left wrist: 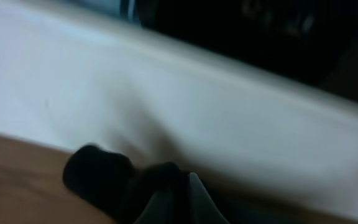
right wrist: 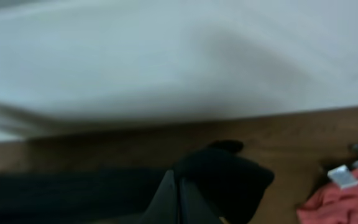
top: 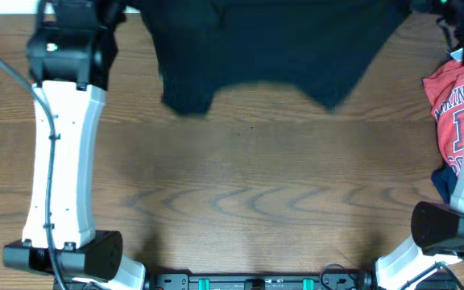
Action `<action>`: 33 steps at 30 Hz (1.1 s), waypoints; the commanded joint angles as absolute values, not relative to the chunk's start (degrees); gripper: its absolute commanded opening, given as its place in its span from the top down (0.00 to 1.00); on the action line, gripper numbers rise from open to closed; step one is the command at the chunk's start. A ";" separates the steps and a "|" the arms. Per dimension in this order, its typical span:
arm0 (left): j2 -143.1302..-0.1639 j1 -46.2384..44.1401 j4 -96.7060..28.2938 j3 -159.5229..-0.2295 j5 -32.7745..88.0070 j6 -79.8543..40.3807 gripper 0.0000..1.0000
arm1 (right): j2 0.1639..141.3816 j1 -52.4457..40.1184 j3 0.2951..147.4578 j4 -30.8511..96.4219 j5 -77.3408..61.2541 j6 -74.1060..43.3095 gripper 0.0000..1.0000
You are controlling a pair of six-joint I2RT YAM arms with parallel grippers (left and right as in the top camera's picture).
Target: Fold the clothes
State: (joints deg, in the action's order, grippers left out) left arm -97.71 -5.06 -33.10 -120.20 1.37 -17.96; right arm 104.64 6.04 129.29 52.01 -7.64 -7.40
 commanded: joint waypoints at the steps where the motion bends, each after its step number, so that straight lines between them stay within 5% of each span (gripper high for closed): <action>1: -95.48 -3.01 -32.75 -125.71 0.91 -17.43 0.94 | 103.31 8.56 134.13 52.16 -8.14 -7.64 0.99; 21: -103.90 -2.96 -65.10 -124.62 4.38 -17.39 0.94 | 107.18 7.92 126.41 76.03 -11.03 -4.58 0.99; 33: -97.43 -5.26 -62.06 -98.85 2.63 -17.91 0.94 | 107.11 3.60 106.67 74.72 -11.00 -3.99 0.98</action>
